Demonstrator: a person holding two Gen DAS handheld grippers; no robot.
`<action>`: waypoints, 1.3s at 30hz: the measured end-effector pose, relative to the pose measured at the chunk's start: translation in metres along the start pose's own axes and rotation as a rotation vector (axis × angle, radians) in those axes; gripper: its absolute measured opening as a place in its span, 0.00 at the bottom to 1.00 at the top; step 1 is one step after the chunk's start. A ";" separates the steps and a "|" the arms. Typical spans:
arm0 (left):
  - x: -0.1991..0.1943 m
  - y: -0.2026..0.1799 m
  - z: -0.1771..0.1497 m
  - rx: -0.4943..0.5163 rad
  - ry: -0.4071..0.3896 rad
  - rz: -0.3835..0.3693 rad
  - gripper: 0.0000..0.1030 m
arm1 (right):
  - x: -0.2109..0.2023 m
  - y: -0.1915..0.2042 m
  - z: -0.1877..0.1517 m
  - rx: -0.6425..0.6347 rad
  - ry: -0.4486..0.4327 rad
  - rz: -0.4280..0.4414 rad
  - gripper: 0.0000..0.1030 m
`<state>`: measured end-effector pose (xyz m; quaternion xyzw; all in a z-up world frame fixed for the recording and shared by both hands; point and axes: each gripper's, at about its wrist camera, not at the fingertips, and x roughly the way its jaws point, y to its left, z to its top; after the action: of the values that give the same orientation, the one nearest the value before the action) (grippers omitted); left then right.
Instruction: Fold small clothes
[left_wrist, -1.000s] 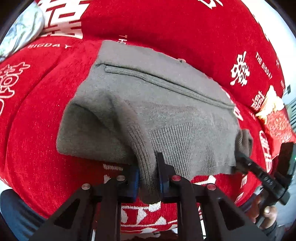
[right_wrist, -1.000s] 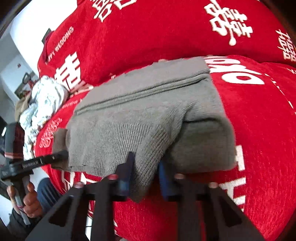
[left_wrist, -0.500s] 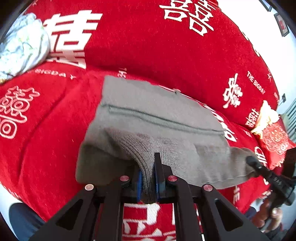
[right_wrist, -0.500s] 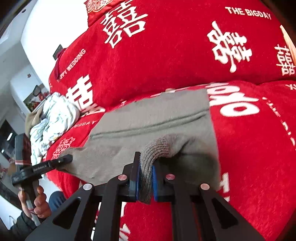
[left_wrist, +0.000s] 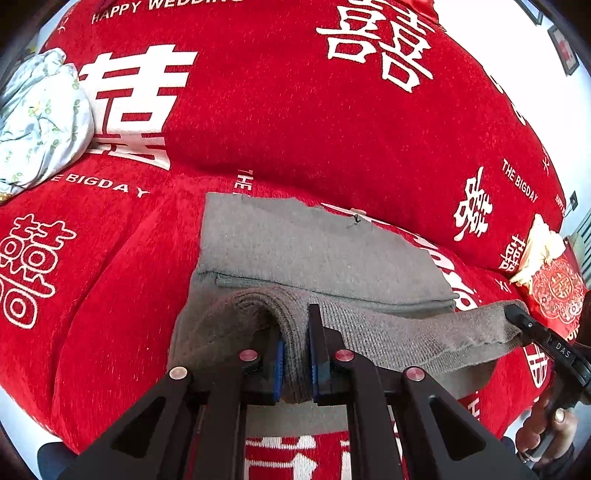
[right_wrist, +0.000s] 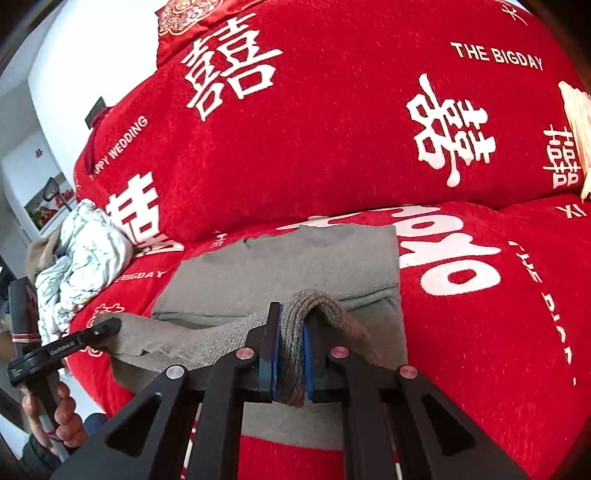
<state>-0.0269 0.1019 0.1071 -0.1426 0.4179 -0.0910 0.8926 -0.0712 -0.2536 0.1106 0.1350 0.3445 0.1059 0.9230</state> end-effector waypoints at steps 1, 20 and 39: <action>0.002 0.000 0.001 -0.001 0.003 0.000 0.11 | 0.002 -0.001 0.001 0.001 0.001 -0.013 0.11; 0.042 -0.011 0.027 0.031 0.040 0.123 0.11 | 0.053 -0.009 0.024 0.010 0.056 -0.102 0.10; 0.054 -0.019 0.044 0.068 0.026 0.168 0.11 | 0.073 -0.007 0.041 0.000 0.057 -0.141 0.10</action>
<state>0.0406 0.0765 0.1011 -0.0753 0.4364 -0.0320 0.8960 0.0103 -0.2468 0.0937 0.1074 0.3794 0.0445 0.9179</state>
